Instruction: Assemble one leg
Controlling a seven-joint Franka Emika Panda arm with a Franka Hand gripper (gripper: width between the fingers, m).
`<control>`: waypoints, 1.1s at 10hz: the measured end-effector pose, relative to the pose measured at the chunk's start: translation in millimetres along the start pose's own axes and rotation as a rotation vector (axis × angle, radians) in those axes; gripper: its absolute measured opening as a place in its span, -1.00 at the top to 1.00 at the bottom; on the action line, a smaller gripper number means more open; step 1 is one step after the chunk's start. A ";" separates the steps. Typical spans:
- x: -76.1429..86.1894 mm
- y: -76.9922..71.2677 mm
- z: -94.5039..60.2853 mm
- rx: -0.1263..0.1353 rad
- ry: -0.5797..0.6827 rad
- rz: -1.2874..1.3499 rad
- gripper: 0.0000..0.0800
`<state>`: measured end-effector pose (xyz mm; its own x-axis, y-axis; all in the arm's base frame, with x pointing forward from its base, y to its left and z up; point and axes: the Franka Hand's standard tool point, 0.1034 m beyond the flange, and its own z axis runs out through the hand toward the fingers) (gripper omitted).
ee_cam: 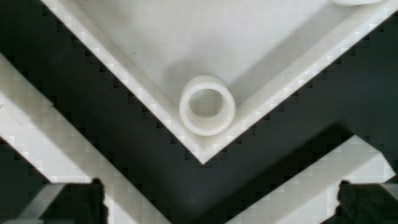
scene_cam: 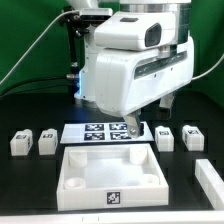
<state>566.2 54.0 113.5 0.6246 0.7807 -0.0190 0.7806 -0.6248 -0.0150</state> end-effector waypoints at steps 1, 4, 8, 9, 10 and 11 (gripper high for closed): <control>0.0 0.0 0.0 0.000 0.000 0.000 -0.63; 0.0 0.0 0.0 0.000 0.000 0.000 -0.63; -0.1 0.0 0.2 0.000 0.000 -0.011 -0.63; -2.1 -1.8 0.9 -0.002 0.001 -0.033 -0.63; -15.2 -15.0 5.2 -0.006 0.003 -0.123 -0.63; -35.9 -31.4 12.2 -0.020 0.012 -0.291 -0.63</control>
Offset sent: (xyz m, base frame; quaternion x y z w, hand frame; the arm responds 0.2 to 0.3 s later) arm 0.0000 0.0000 0.0000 0.0000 0.0000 0.0000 1.0000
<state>519.0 45.5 102.5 0.3744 0.9273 -0.0048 0.9273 -0.3744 0.0021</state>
